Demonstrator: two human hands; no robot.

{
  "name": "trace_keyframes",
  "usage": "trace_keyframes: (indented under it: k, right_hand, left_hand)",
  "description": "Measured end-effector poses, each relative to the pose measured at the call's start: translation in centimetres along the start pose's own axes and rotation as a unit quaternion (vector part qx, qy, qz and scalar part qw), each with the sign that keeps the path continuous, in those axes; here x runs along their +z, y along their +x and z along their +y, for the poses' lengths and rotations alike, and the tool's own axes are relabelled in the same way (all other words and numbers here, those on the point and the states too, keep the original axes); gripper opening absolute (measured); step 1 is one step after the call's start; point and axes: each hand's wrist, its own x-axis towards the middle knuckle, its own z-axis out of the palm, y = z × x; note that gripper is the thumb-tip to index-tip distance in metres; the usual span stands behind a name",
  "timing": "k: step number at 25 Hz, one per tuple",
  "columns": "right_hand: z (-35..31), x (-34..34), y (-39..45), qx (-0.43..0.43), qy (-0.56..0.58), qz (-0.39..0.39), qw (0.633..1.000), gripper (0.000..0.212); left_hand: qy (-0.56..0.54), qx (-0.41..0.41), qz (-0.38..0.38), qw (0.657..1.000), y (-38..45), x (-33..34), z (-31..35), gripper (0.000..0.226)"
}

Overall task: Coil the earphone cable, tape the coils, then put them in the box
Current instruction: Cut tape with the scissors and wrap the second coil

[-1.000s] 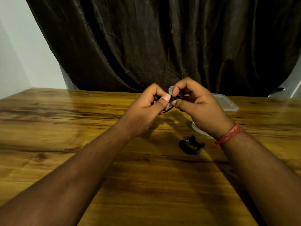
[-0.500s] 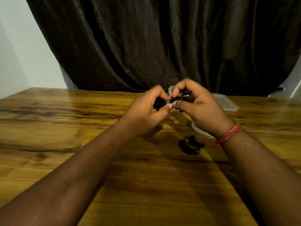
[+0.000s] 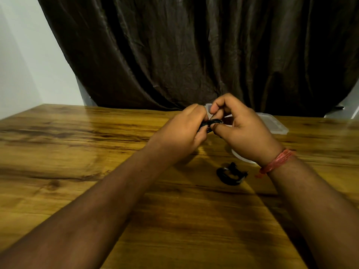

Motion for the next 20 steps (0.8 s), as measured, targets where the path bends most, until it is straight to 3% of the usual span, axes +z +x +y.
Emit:
trace_keyframes:
  k: [9, 12, 15, 18, 20]
  right_hand:
    - [-0.8, 0.8, 0.0, 0.029, -0.014, 0.007, 0.999, 0.025]
    - [-1.0, 0.5, 0.1, 0.123, 0.162, -0.019, 0.979, 0.022]
    - [-0.8, 0.2, 0.4, 0.23, 0.332, -0.025, 0.914, 0.023]
    - [-0.2, 0.2, 0.4, 0.259, 0.362, -0.037, 0.895, 0.025]
    - [0.1, 0.0, 0.2, 0.282, 0.375, -0.056, 0.881, 0.029]
  left_hand:
    - [0.057, 0.013, 0.018, 0.998, -0.4, 0.1, 0.4, 0.027]
    - [0.068, 0.009, 0.028, 0.997, -0.6, -0.3, 0.4, 0.029]
    - [0.08, 0.017, 0.028, 0.996, -0.7, -0.7, 0.5, 0.032]
    - [0.097, 0.062, 0.008, 0.993, -0.9, -0.9, 0.7, 0.014]
    - [0.113, 0.082, -0.011, 0.99, -1.0, -0.9, 0.7, 0.013]
